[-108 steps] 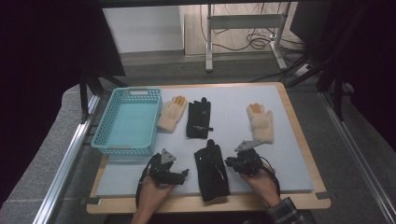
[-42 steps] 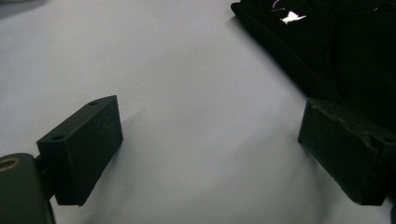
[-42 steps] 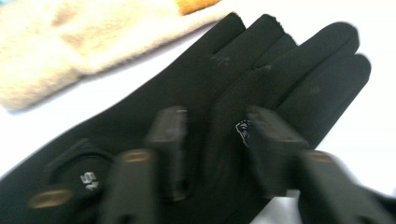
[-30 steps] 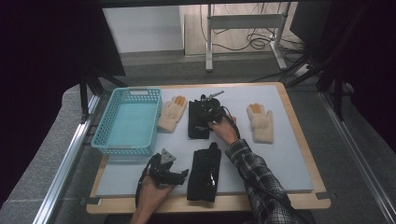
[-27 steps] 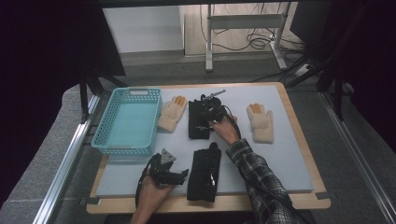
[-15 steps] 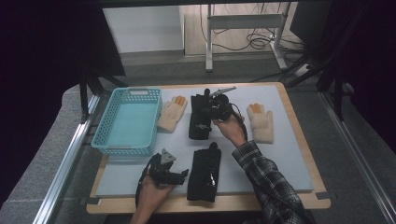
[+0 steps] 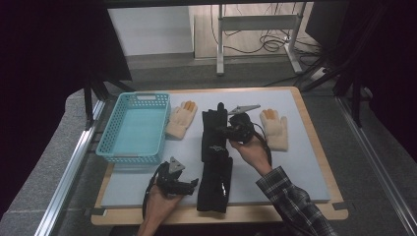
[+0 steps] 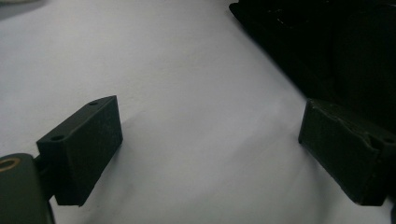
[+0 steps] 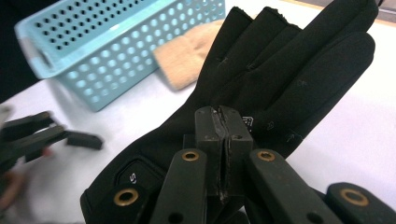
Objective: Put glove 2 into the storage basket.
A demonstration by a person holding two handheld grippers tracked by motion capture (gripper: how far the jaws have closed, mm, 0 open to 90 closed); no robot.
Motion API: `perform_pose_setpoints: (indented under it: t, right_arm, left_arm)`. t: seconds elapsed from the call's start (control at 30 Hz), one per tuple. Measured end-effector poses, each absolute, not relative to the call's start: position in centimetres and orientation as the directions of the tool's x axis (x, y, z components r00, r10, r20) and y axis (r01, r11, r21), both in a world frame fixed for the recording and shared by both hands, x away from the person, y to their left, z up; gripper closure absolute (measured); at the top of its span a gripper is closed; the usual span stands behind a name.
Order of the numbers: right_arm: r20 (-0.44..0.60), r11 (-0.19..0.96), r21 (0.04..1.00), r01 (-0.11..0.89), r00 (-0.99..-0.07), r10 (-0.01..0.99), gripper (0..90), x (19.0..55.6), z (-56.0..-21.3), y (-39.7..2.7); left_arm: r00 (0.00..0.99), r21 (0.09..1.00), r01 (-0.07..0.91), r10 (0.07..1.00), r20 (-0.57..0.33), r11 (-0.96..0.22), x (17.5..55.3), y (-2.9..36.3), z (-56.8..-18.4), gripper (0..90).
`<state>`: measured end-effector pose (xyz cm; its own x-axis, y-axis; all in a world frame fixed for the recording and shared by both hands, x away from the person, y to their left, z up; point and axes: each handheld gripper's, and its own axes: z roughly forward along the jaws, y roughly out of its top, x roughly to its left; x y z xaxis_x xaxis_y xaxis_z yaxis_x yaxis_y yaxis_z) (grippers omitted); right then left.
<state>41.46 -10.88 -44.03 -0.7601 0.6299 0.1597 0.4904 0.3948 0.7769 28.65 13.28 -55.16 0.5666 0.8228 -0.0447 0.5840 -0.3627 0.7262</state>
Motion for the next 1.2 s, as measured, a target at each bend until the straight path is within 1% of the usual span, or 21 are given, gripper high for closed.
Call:
perform_pose_setpoints:
  t: [0.03, 0.2, 0.23, 0.27, 0.33, 0.37, 0.4, 0.43, 0.5, 0.53, 0.57, 0.6, 0.63, 0.67, 0.9, 0.97, 1.17, 1.2]
  right_arm:
    - [0.160, 0.395, 0.777, 0.490, -0.760, 0.630, 86.8, 41.5, -44.0, -10.9]
    - [0.196, 0.350, 0.791, 0.501, -0.751, 0.631, 86.8, 38.1, -43.4, -12.4]
    - [0.196, 0.350, 0.791, 0.501, -0.751, 0.631, 86.8, 38.1, -43.4, -12.4]
    - [0.209, 0.341, 0.789, 0.511, -0.745, 0.633, 86.7, 36.8, -43.3, -12.7]
    - [0.211, 0.341, 0.788, 0.513, -0.745, 0.633, 86.7, 36.4, -43.4, -12.8]
    - [0.218, 0.341, 0.783, 0.520, -0.743, 0.633, 86.7, 35.6, -43.6, -12.9]
    - [0.222, 0.346, 0.774, 0.531, -0.738, 0.637, 86.7, 34.7, -43.8, -13.0]
    - [0.222, 0.346, 0.774, 0.531, -0.738, 0.637, 86.7, 34.7, -43.8, -13.0]
    - [0.236, 0.345, 0.762, 0.547, -0.732, 0.640, 86.7, 33.6, -44.3, -13.1]
    - [0.237, 0.348, 0.758, 0.551, -0.730, 0.641, 86.7, 33.0, -44.5, -13.1]
    - [0.237, 0.348, 0.758, 0.551, -0.730, 0.641, 86.7, 33.0, -44.5, -13.1]
    - [0.243, 0.347, 0.751, 0.562, -0.724, 0.646, 86.7, 32.2, -44.8, -13.2]
    - [0.243, 0.347, 0.751, 0.562, -0.724, 0.646, 86.7, 32.2, -44.8, -13.2]
    - [0.255, 0.342, 0.744, 0.574, -0.716, 0.650, 86.6, 31.3, -45.2, -13.3]
    - [0.285, 0.332, 0.725, 0.604, -0.701, 0.654, 86.5, 29.5, -46.8, -12.8]
    - [0.272, 0.337, 0.720, 0.607, -0.693, 0.667, 86.4, 29.1, -47.8, -12.5]
    - [0.265, 0.339, 0.711, 0.617, -0.681, 0.683, 85.0, 29.2, -49.4, -12.2]
    - [0.254, 0.348, 0.707, 0.615, -0.681, 0.687, 79.0, 29.2, -50.0, -12.1]
  left_arm:
    - [0.567, 0.726, 0.584, 0.823, -0.045, -0.363, 28.6, 13.3, -55.2, 6.6]
    - [0.572, 0.728, 0.580, 0.819, -0.044, -0.366, 28.6, 13.3, -55.2, 6.3]
    - [0.572, 0.728, 0.580, 0.819, -0.044, -0.366, 28.6, 13.3, -55.2, 6.4]
    - [0.573, 0.728, 0.580, 0.818, -0.046, -0.366, 28.6, 13.3, -55.2, 6.4]
    - [0.575, 0.727, 0.580, 0.817, -0.047, -0.366, 28.6, 13.3, -55.1, 6.4]
    - [0.575, 0.726, 0.582, 0.817, -0.049, -0.366, 28.6, 13.3, -55.1, 6.4]
    - [0.575, 0.726, 0.579, 0.817, -0.042, -0.371, 28.6, 13.4, -55.1, 6.7]
    - [0.575, 0.726, 0.579, 0.817, -0.042, -0.371, 28.6, 13.4, -55.1, 6.6]
    - [0.573, 0.727, 0.574, 0.819, -0.028, -0.377, 28.5, 13.4, -55.0, 6.3]
    - [0.568, 0.727, 0.566, 0.823, -0.001, -0.389, 28.4, 13.4, -55.0, 6.1]
    - [0.568, 0.727, 0.566, 0.823, -0.001, -0.389, 28.4, 13.4, -55.0, 6.0]
    - [0.562, 0.728, 0.562, 0.827, 0.013, -0.393, 28.4, 13.6, -55.0, 5.9]
    - [0.562, 0.728, 0.562, 0.827, 0.013, -0.393, 28.4, 13.6, -55.0, 5.8]
    - [0.558, 0.728, 0.565, 0.830, 0.011, -0.389, 28.4, 13.7, -55.0, 5.8]
    - [0.556, 0.723, 0.566, 0.831, 0.020, -0.396, 28.5, 14.1, -54.9, 5.5]
    - [0.548, 0.725, 0.568, 0.836, 0.019, -0.389, 28.5, 14.2, -54.9, 5.5]
    - [0.544, 0.722, 0.573, 0.839, 0.017, -0.387, 28.6, 14.5, -54.9, 5.5]
    - [0.545, 0.720, 0.576, 0.838, 0.013, -0.386, 28.6, 14.5, -55.0, 5.5]
